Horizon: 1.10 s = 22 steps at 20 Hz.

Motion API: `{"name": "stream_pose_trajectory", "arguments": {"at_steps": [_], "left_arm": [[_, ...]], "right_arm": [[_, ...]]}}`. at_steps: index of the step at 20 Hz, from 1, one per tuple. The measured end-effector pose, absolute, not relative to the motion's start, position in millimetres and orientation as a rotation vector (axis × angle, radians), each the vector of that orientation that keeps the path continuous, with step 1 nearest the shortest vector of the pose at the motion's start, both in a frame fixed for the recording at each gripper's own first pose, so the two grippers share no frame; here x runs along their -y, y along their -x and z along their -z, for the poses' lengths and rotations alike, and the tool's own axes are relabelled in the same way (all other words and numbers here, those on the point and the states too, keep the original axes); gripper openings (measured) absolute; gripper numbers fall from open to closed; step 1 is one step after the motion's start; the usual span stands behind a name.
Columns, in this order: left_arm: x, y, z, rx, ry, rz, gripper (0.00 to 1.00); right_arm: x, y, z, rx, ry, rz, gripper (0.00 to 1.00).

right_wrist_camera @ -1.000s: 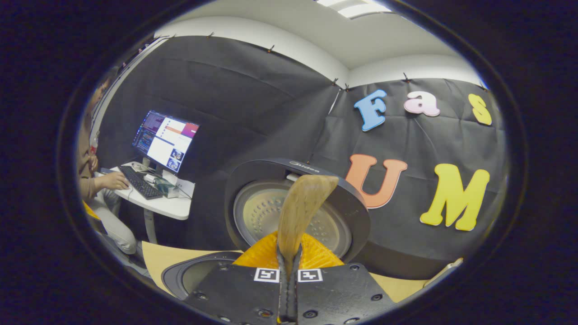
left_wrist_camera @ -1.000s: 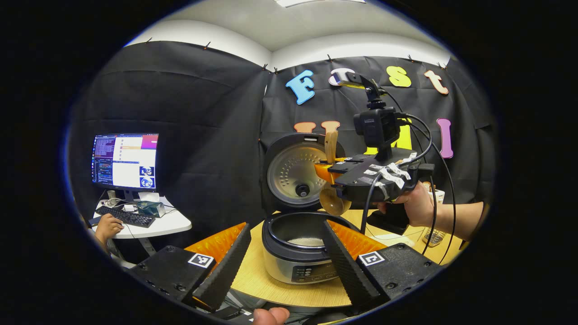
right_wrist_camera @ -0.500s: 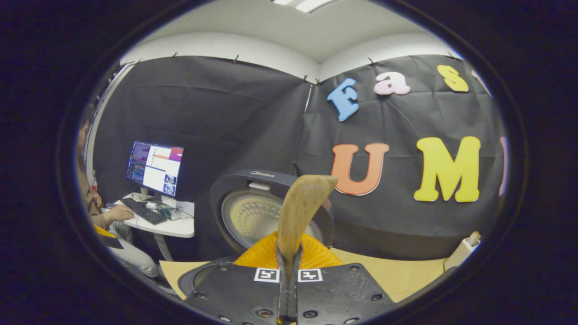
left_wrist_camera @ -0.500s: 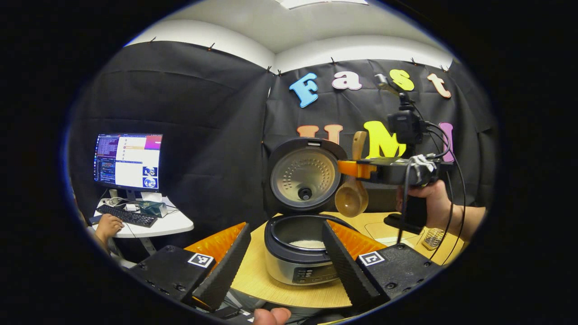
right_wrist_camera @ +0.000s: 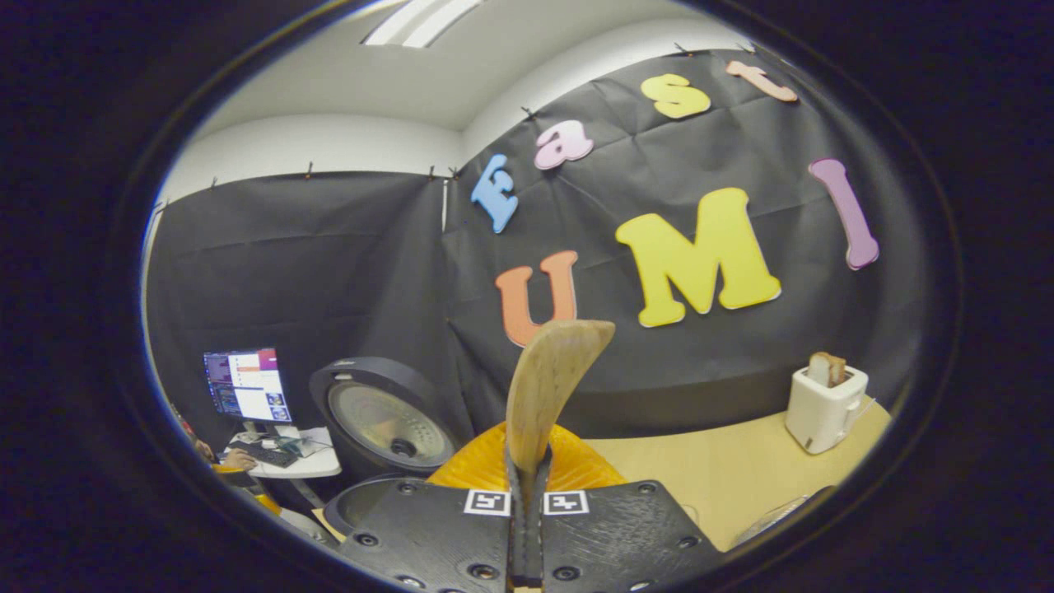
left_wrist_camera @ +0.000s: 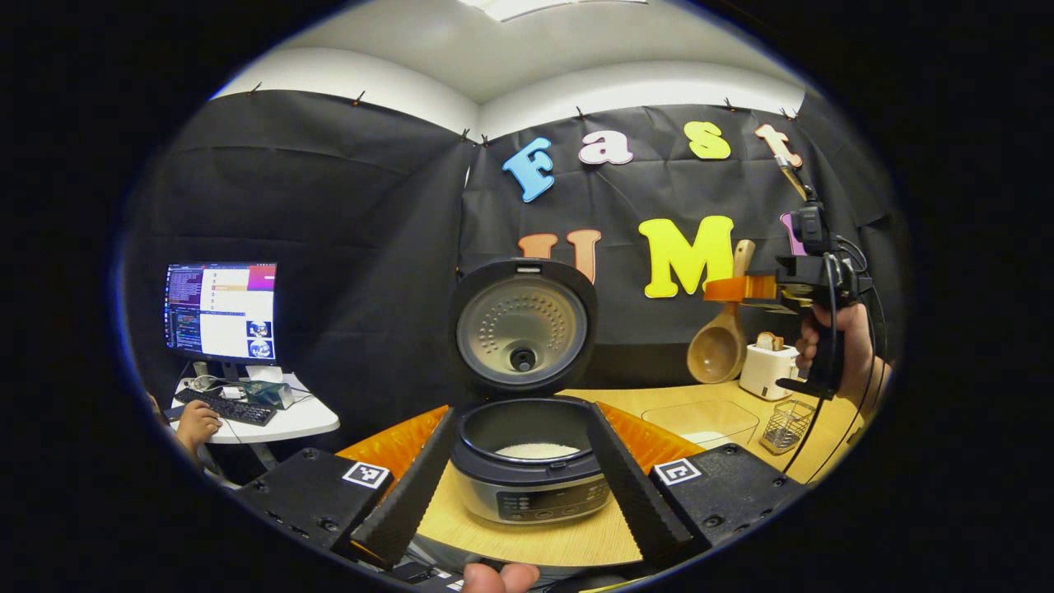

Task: Close the left gripper, press the button to open the rice cooker; take a wooden spoon from the chopstick holder with the right hand, scoop a spoonful of rice and pour it into the rice cooker, then put the wooden spoon back into the chopstick holder.

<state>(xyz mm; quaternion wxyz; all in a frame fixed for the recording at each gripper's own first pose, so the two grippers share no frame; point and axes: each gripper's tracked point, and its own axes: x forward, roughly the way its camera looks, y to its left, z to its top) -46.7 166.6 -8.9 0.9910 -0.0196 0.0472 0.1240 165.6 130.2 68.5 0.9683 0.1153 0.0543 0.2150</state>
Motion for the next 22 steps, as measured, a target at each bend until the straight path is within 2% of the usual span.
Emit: {"name": "stream_pose_trajectory", "arguments": {"at_steps": [2,3,4,10,11,12,16,22], "left_arm": [[-154,42,11,-0.1,0.039,-0.227,1.0],[-148,39,13,-0.103,0.034,-0.215,0.95],[-143,38,13,-0.1,0.025,-0.209,1.0],[-105,24,19,-0.097,0.027,-0.125,1.0],[-101,23,22,-0.11,0.032,-0.113,0.95],[-102,24,23,-0.117,0.034,-0.114,1.0],[-106,25,25,-0.125,0.039,-0.125,1.0],[-112,26,23,-0.122,0.047,-0.126,1.0]], "right_arm": [[-84,-164,-73,-0.097,-0.254,-0.372,0.0],[-59,-165,-72,-0.095,-0.254,-0.331,0.0],[-36,-166,-68,-0.098,-0.257,-0.289,0.0],[78,-181,-31,-0.151,-0.322,-0.077,0.0],[86,-183,-22,-0.164,-0.333,-0.061,0.0],[92,-185,-16,-0.172,-0.342,-0.045,0.0],[111,-196,36,-0.22,-0.284,0.037,0.0],[109,-206,77,-0.24,-0.212,0.071,0.0]]}}
